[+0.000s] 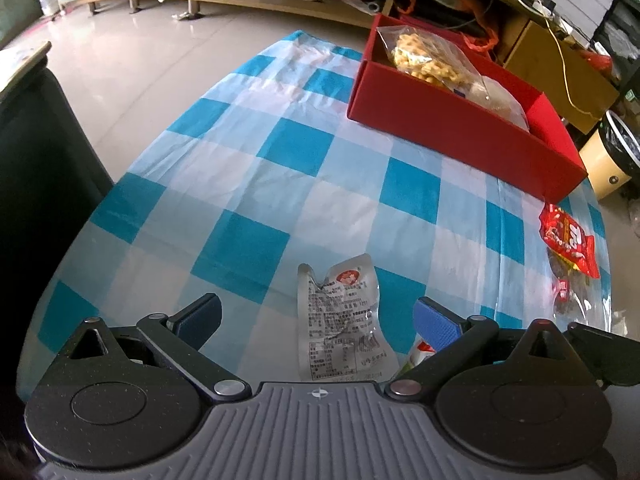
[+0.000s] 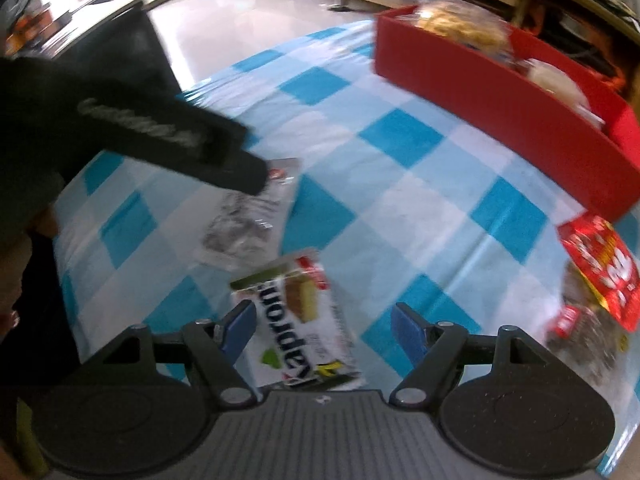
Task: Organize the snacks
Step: 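Grasp the Kaprons wafer pack with the right tool while the left tool grasps the clear sachet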
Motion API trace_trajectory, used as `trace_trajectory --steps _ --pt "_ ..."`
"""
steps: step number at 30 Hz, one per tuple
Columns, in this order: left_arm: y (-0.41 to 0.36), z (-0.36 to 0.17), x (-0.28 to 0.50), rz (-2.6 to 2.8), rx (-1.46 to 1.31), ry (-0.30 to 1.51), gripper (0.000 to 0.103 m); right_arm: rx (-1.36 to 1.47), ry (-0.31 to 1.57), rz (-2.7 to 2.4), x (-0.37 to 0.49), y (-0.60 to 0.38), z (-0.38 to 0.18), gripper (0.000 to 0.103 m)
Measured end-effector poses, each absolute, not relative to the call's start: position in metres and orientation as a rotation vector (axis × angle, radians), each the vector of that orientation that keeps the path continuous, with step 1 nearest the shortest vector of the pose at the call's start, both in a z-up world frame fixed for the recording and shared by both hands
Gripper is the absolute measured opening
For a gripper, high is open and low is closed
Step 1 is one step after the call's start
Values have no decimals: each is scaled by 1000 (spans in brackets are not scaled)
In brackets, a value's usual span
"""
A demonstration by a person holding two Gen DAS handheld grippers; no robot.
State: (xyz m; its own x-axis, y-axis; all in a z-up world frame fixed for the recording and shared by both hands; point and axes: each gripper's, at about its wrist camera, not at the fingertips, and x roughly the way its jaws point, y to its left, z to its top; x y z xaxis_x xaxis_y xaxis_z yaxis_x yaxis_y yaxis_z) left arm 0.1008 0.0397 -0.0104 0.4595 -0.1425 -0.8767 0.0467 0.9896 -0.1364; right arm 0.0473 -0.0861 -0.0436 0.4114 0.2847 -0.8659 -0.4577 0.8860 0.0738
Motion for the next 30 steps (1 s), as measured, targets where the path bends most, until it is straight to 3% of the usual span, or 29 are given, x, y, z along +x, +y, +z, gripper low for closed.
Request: trace_trajectory --steps 7,9,10,23,26,30 --pt "33 -22 102 -118 -61 1115 103 -372 1004 492 29 -61 -60 77" --pt "29 -25 104 -113 -49 1119 103 -350 1012 506 28 -61 -58 60" --pt "28 -27 105 -110 -48 1123 103 -321 1017 503 29 -64 -56 59" --pt "0 -51 130 -51 -53 1181 100 -167 1013 332 40 -116 -37 58" --pt "-4 -51 128 -40 -6 1172 94 -143 1014 320 41 -125 -34 58" --pt "-3 -46 122 -40 25 1149 75 -126 1001 315 43 -131 -27 58"
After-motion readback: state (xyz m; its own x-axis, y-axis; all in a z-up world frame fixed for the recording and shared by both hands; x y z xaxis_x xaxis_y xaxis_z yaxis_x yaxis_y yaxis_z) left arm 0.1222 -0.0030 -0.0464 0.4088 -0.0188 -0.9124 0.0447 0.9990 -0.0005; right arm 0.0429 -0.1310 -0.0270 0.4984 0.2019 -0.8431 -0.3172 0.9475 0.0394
